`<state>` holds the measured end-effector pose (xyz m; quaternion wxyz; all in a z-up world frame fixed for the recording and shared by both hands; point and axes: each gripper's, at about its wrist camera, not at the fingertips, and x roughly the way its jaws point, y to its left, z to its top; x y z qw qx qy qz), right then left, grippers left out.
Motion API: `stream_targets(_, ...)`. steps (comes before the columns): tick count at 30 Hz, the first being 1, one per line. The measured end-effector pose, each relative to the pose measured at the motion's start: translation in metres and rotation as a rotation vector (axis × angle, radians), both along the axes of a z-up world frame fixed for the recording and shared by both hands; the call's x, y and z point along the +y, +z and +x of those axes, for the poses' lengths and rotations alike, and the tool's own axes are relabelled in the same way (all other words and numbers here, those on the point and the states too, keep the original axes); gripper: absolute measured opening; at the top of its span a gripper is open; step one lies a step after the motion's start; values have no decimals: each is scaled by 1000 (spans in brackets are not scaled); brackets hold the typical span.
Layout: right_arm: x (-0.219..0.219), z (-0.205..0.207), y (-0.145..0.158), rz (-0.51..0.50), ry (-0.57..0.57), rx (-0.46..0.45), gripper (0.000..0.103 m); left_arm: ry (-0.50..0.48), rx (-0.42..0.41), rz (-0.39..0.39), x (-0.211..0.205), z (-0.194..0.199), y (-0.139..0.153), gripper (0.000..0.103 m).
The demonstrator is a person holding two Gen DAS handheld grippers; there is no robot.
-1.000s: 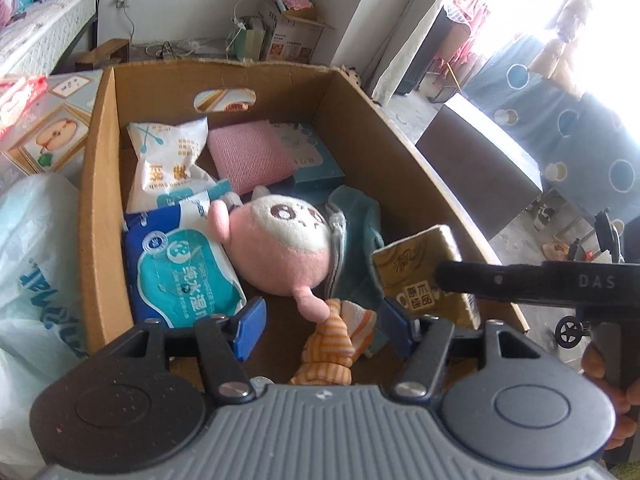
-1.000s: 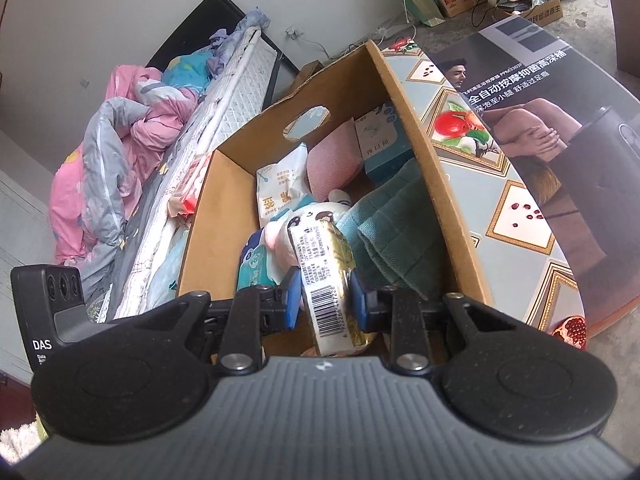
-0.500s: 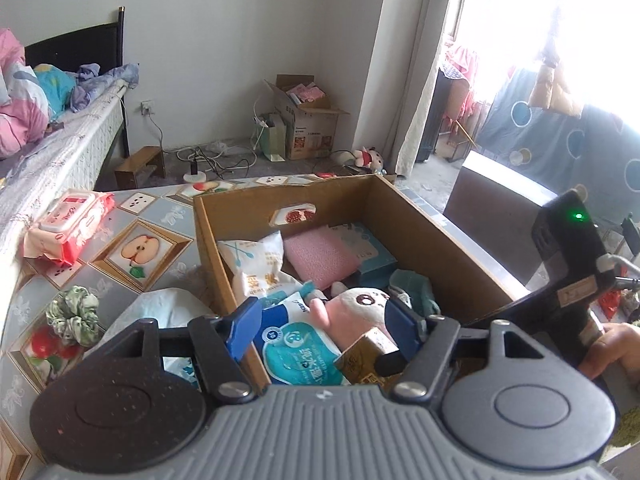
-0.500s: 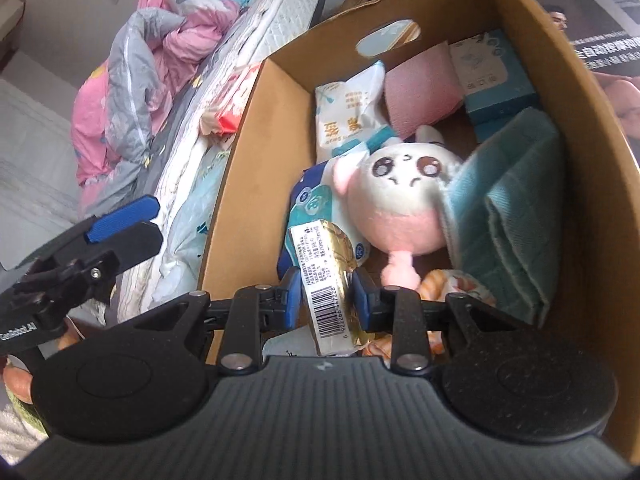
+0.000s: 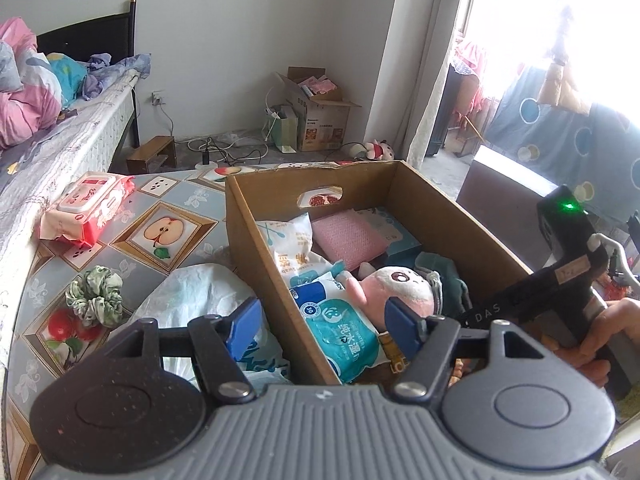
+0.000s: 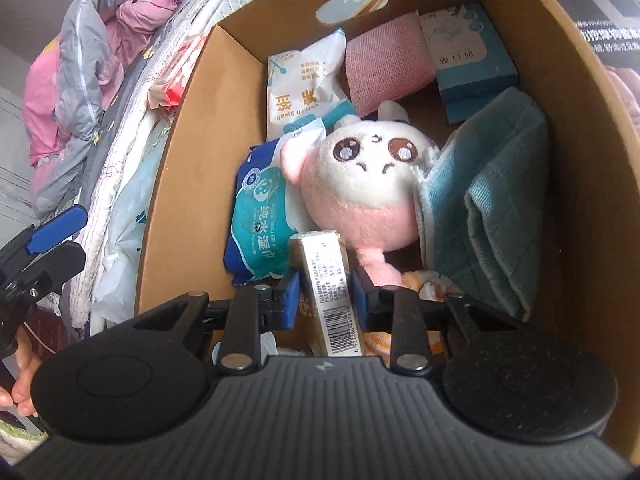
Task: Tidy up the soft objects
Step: 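Lower the beige box beside the bunny and open the right gripper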
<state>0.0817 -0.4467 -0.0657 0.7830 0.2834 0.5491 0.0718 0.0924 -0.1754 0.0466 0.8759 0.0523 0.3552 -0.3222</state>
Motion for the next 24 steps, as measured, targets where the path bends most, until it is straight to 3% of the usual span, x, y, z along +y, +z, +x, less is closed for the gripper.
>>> stream_targets(4, 4, 7, -13, 76, -34, 16, 24, -12, 7, -1, 3, -2, -3, 69)
stream_targets(11, 0, -1, -16, 32, -84, 50, 26, -28, 14, 5, 10, -7, -9, 70)
stream_targets(19, -9, -27, 38, -62, -135, -122, 27, -10, -22, 40, 23, -14, -9, 71)
stream_targets(24, 3, -21, 18, -41, -108, -72, 15, 7, -35, 45, 35, -18, -8, 71)
